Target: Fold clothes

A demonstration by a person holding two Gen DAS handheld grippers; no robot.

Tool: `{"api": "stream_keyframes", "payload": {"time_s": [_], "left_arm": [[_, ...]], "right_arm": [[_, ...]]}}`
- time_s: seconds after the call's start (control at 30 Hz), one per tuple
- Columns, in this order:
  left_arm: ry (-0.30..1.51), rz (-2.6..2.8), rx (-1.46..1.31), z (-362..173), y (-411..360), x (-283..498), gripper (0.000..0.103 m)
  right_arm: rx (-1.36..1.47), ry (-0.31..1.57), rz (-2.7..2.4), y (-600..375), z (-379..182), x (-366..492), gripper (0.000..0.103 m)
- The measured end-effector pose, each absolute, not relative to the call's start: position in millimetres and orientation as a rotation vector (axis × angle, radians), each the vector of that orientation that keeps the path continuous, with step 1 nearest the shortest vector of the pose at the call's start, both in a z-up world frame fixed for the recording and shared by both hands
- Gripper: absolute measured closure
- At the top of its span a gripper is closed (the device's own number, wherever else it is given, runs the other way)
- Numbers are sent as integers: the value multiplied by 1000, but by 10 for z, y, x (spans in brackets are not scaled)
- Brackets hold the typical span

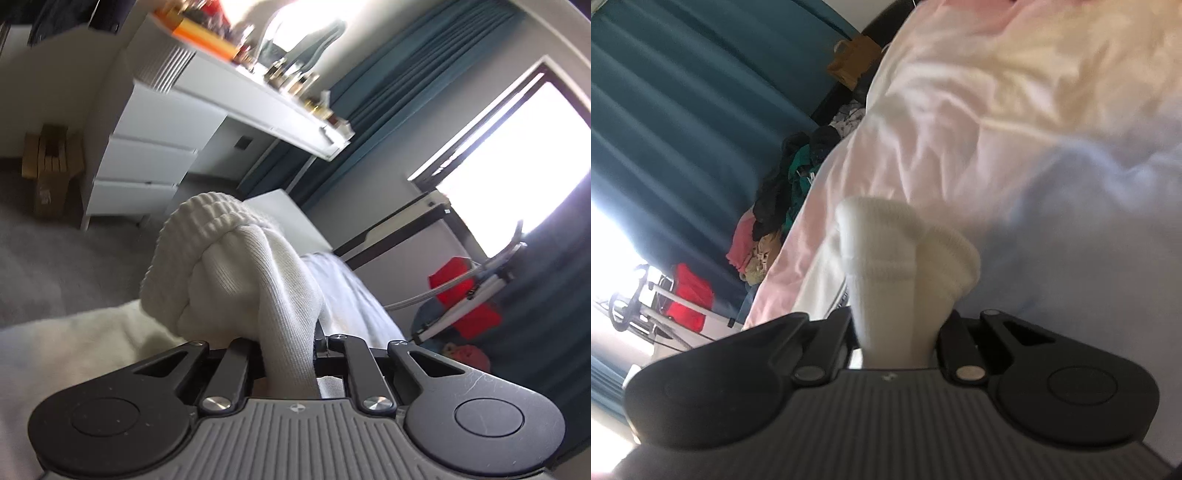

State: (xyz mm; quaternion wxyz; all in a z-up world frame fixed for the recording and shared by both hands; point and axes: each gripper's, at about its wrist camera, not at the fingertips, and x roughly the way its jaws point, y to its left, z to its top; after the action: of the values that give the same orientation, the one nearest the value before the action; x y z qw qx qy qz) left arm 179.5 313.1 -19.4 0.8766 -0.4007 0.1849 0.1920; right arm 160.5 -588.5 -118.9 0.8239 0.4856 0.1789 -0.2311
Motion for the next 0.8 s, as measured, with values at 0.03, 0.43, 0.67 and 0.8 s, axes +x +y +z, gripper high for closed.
{"api": "stream_keyframes", "payload": {"time_s": [0.03, 0.43, 0.67, 0.8], "left_arm": [[385, 391, -831, -133, 3133, 1664, 91], [475, 343, -858, 53, 3530, 111, 91], [559, 326, -805, -402, 3597, -200, 89], [534, 284, -755, -529, 3550, -271, 87]], "right_arm": [[1043, 382, -492, -5885, -1156, 1493, 92], [1168, 370, -473, -6013, -1153, 223, 92], [1418, 350, -477, -6137, -1690, 53, 92], [1453, 351, -473, -6144, -1778, 39, 92]]}}
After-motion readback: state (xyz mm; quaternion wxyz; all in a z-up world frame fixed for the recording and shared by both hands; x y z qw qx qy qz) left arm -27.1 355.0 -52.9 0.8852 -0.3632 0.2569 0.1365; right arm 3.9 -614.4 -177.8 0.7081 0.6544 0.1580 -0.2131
